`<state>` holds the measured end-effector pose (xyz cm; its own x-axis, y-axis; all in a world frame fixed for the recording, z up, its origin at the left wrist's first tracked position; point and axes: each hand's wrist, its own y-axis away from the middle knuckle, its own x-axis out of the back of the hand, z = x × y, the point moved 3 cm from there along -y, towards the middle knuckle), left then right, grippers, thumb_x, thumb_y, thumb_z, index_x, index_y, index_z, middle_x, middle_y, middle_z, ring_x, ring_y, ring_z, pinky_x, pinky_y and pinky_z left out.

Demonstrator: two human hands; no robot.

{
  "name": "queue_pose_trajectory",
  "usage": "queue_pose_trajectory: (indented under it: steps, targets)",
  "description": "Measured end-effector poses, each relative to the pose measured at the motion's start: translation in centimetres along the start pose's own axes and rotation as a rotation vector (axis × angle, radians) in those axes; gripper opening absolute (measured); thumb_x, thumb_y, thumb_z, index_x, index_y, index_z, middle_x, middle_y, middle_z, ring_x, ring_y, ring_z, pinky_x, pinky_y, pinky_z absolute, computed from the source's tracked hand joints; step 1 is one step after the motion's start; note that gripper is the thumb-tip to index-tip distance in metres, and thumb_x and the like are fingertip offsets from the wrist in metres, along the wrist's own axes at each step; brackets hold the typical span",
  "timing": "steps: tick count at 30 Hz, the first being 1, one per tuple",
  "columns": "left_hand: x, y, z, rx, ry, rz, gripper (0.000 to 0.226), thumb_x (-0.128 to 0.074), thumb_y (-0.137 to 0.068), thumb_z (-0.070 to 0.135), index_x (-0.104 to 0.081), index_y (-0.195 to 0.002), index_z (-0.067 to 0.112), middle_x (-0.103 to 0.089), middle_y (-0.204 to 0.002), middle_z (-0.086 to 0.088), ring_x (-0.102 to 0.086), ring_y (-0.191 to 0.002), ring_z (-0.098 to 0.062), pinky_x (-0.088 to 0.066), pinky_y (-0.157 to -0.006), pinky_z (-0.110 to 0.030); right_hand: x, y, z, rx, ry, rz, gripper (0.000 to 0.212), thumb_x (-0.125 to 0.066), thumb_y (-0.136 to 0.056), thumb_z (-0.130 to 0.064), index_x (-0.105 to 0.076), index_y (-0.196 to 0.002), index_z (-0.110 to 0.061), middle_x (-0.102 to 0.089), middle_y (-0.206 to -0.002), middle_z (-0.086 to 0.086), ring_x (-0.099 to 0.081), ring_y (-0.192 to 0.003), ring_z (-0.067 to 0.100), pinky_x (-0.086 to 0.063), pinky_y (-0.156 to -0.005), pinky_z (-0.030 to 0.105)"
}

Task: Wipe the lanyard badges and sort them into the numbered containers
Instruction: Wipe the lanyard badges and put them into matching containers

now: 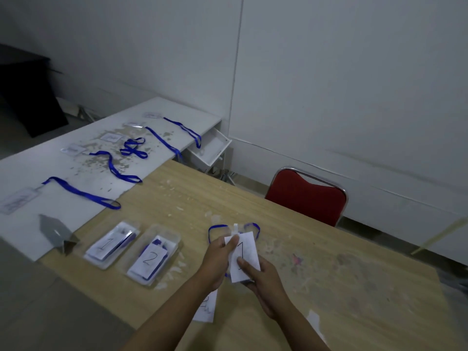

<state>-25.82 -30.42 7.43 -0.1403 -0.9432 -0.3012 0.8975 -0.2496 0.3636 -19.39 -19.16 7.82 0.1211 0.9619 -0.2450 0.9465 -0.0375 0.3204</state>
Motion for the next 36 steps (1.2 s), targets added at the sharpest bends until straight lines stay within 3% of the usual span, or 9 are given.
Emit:
queue_pose_trajectory:
  steps: [6, 10, 14, 18, 22, 27, 29, 32, 36]
  targets:
    - [4.2, -0.8, 0.7, 0.023, 0.080, 0.022, 0.025, -0.051, -0.099, 0.019, -0.066, -0.113, 0.004, -0.072, -0.107, -0.016, -0.069, -0.095, -0.032, -0.056, -0.076, -0.037, -3.9, -2.3, 1.5, -0.026, -0.074, 0.039, 0.033, -0.064, -0.091, -0.009, -0.062, -0.123, -0.004, -0.072, -0.113, 0.014, -0.068, -0.105, 0.032, -0.055, -0.093, 0.050]
    - [7.2, -2.2, 2.0, 0.013, -0.076, 0.032, 0.026, -0.053, -0.098, 0.022, -0.068, -0.110, 0.004, -0.072, -0.105, -0.017, -0.069, -0.095, -0.031, -0.057, -0.078, -0.036, -6.5, -4.5, 2.8, -0.066, -0.142, 0.059, 0.032, -0.065, -0.090, -0.012, -0.064, -0.122, -0.009, -0.072, -0.113, 0.013, -0.069, -0.104, 0.032, -0.054, -0.092, 0.053]
    - [11.4, -4.8, 3.8, 0.075, -0.152, -0.035, 0.028, -0.055, -0.097, 0.024, -0.068, -0.110, 0.004, -0.071, -0.107, -0.019, -0.068, -0.097, -0.033, -0.055, -0.077, -0.036, -10.3, -7.9, 4.6, -0.098, -0.235, 0.116, 0.034, -0.066, -0.086, -0.011, -0.063, -0.120, -0.009, -0.072, -0.113, 0.016, -0.069, -0.104, 0.035, -0.055, -0.090, 0.052]
    - [17.2, -7.7, 5.7, 0.196, -0.131, -0.170, 0.027, -0.059, -0.094, 0.026, -0.069, -0.106, 0.003, -0.074, -0.097, -0.016, -0.070, -0.085, -0.025, -0.054, -0.071, -0.030, -15.1, -11.5, 6.6, -0.102, -0.245, 0.241, 0.029, -0.068, -0.085, -0.004, -0.067, -0.114, -0.008, -0.073, -0.107, 0.016, -0.070, -0.099, 0.035, -0.057, -0.084, 0.048]
    - [23.8, -10.5, 6.8, 0.262, -0.095, -0.209, 0.030, -0.062, -0.093, 0.018, -0.063, -0.116, -0.001, -0.069, -0.109, -0.024, -0.067, -0.101, -0.037, -0.052, -0.093, -0.046, -20.6, -14.2, 9.0, -0.145, -0.155, 0.370, 0.032, -0.078, -0.079, -0.013, -0.070, -0.110, -0.007, -0.075, -0.099, 0.014, -0.072, -0.092, 0.032, -0.058, -0.084, 0.050]
    - [31.6, -11.9, 8.5, 0.289, -0.298, -0.191, 0.029, -0.068, -0.089, 0.021, -0.069, -0.109, 0.001, -0.074, -0.097, -0.017, -0.071, -0.087, -0.027, -0.055, -0.068, -0.031, -28.5, -16.1, 12.0, -0.201, -0.305, 0.381, 0.033, -0.073, -0.082, -0.013, -0.068, -0.114, -0.005, -0.073, -0.105, 0.019, -0.071, -0.096, 0.033, -0.057, -0.080, 0.042]
    - [34.5, -12.7, 9.6, 0.257, -0.517, -0.202, 0.030, -0.070, -0.087, 0.028, -0.070, -0.098, 0.000, -0.073, -0.088, -0.014, -0.069, -0.077, -0.022, -0.053, -0.066, -0.029, -31.1, -16.7, 12.5, -0.215, -0.363, 0.328, 0.034, -0.067, -0.086, -0.013, -0.065, -0.118, -0.003, -0.071, -0.110, 0.019, -0.068, -0.103, 0.036, -0.054, -0.088, 0.045]
    - [37.8, -13.9, 10.8, 0.192, -0.809, -0.200, 0.027, -0.074, -0.084, 0.033, -0.069, -0.090, 0.007, -0.071, -0.080, -0.004, -0.068, -0.069, -0.012, -0.053, -0.058, -0.020, -33.0, -17.3, 12.9, -0.265, -0.393, 0.368, 0.027, -0.062, -0.090, -0.008, -0.065, -0.117, -0.003, -0.072, -0.110, 0.019, -0.067, -0.103, 0.036, -0.054, -0.086, 0.044]
    - [40.4, -14.1, 9.6, 0.413, -0.683, -0.216, 0.029, -0.076, -0.083, 0.028, -0.069, -0.099, 0.005, -0.072, -0.093, -0.015, -0.073, -0.080, -0.023, -0.059, -0.063, -0.026, -34.6, -18.1, 13.8, -0.353, -0.463, 0.432, 0.025, -0.056, -0.094, -0.002, -0.062, -0.118, 0.005, -0.067, -0.116, 0.025, -0.062, -0.111, 0.040, -0.055, -0.085, 0.043]
